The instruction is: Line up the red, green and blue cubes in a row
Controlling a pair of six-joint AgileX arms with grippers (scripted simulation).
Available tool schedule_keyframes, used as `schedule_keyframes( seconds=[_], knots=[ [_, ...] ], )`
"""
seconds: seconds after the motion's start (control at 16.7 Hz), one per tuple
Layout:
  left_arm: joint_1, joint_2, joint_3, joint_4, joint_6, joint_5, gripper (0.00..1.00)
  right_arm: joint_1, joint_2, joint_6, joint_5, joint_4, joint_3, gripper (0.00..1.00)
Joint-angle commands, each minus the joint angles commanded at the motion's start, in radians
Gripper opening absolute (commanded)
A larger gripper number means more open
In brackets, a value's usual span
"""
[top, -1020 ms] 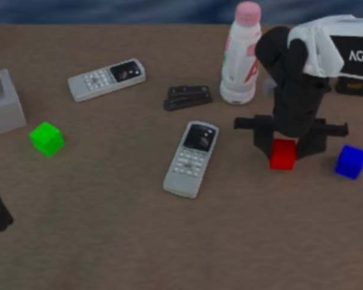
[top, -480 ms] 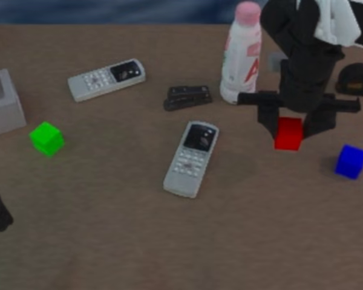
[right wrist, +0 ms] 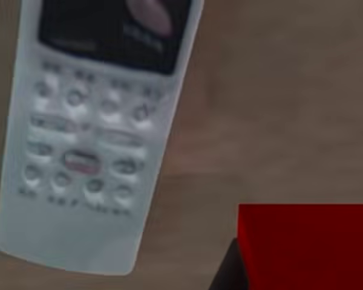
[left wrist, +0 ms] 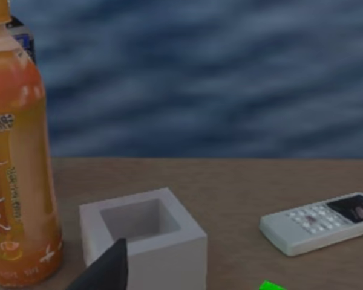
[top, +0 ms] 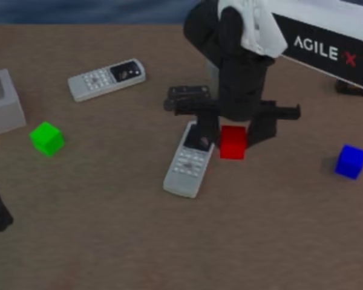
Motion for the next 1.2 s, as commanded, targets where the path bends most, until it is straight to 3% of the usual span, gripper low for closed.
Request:
schedule_keyframes(
  seconds=[0.24, 0.42, 0.84, 1.2],
  knots=[
    [0.0, 0.0, 0.0, 0.0, 0.0, 0.0, 1.0, 0.217, 0.103, 0.167, 0.004, -0.108, 0.208, 0.0],
    [0.0, 0.0, 0.0, 0.0, 0.0, 0.0, 1.0, 0.321, 0.147, 0.254, 0.007, -0.157, 0.312, 0.0],
    [0.0, 0.0, 0.0, 0.0, 0.0, 0.0, 1.0, 0.338, 0.149, 0.27, 0.006, -0.146, 0.311, 0.0],
    [0.0, 0.0, 0.0, 0.0, 0.0, 0.0, 1.0, 0.339, 0.167, 0.272, 0.008, 0.061, 0.121, 0.0]
  ],
)
